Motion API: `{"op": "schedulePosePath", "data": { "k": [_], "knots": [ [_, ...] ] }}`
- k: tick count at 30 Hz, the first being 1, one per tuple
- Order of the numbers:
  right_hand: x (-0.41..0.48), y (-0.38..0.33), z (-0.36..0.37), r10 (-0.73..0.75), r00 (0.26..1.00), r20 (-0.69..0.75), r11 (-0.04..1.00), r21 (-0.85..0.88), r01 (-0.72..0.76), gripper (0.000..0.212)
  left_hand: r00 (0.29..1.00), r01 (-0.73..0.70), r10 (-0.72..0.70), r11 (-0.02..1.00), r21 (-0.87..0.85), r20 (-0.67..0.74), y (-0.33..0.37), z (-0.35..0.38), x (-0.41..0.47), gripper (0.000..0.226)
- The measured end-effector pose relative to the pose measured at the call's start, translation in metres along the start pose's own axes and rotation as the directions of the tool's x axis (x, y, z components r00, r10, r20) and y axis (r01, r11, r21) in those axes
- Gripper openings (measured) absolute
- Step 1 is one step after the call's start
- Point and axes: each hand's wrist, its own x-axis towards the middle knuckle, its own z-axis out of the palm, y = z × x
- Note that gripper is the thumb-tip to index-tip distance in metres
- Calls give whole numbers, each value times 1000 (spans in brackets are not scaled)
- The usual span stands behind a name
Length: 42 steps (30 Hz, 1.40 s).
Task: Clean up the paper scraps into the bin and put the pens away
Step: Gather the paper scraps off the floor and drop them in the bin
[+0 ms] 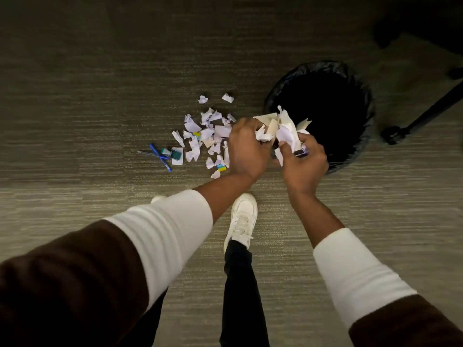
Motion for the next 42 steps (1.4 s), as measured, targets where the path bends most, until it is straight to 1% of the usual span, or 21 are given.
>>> {"op": "schedulePosePath", "data": {
  "k": [2,4,8,10,12,14,16,19,22,24,25,26,29,32,34,35,36,37,39,40,42],
  "knots": [
    [15,5,-7,101,995,9,994,26,-102,36,999,3,-3,1000,-12,46,14,13,4,23],
    [30,8,-11,167,986,-1,985,34,-166,38,995,30,-26,999,-31,101,26,26,10,30],
    [53,13,-19,201,980,-18,980,22,-200,49,976,13,1,998,-66,217,46,48,17,42],
    [63,18,-23,221,975,35,975,0,-221,57,968,-15,34,997,-80,248,49,53,18,48],
    [71,23,-27,223,971,90,975,-30,-221,60,963,-40,58,997,-71,262,47,55,20,51],
    [75,28,-29,159,981,113,985,-91,-149,55,961,-66,75,997,-42,266,38,57,22,51],
    [70,32,-26,59,990,126,989,-145,-40,45,972,-46,47,999,-8,230,23,56,23,46],
    [47,33,-6,-108,976,190,987,-97,129,21,988,38,-44,998,41,145,-14,44,24,25],
    [13,33,29,-273,907,320,949,-62,308,14,991,111,-120,983,144,58,-64,19,31,19],
    [-8,38,57,-311,838,448,926,-57,374,13,989,133,-146,963,236,36,-103,1,38,18],
    [-15,43,72,-303,804,512,913,-86,399,17,987,141,-156,950,281,35,-123,-7,42,19],
    [-19,50,89,-270,769,579,897,-139,419,26,985,142,-164,936,322,43,-145,-13,48,21],
    [-18,77,143,-139,687,713,809,-318,494,65,973,124,-196,887,444,119,-208,-22,69,37],
    [-3,107,198,-69,669,740,699,-442,562,90,937,155,-306,798,583,169,-261,-17,91,52],
    [13,125,233,3,675,738,618,-531,579,106,930,99,-303,747,657,205,-291,-6,105,64],
    [21,131,248,33,676,736,586,-562,584,114,932,68,-285,746,662,225,-305,-1,112,74],
    [30,136,263,34,678,734,564,-574,593,120,930,53,-276,755,654,243,-317,4,121,90],
    [39,140,275,-12,683,731,550,-565,615,125,926,41,-269,769,638,265,-327,10,129,108],
    [53,141,297,-176,677,714,523,-515,679,130,927,15,-239,795,607,289,-343,22,145,135],
    [59,139,306,-232,674,702,512,-501,698,132,929,-9,-215,801,599,301,-348,28,151,142],
    [69,133,321,-263,666,698,501,-491,713,136,923,-82,-161,804,589,350,-353,40,159,147]
  ]
}}
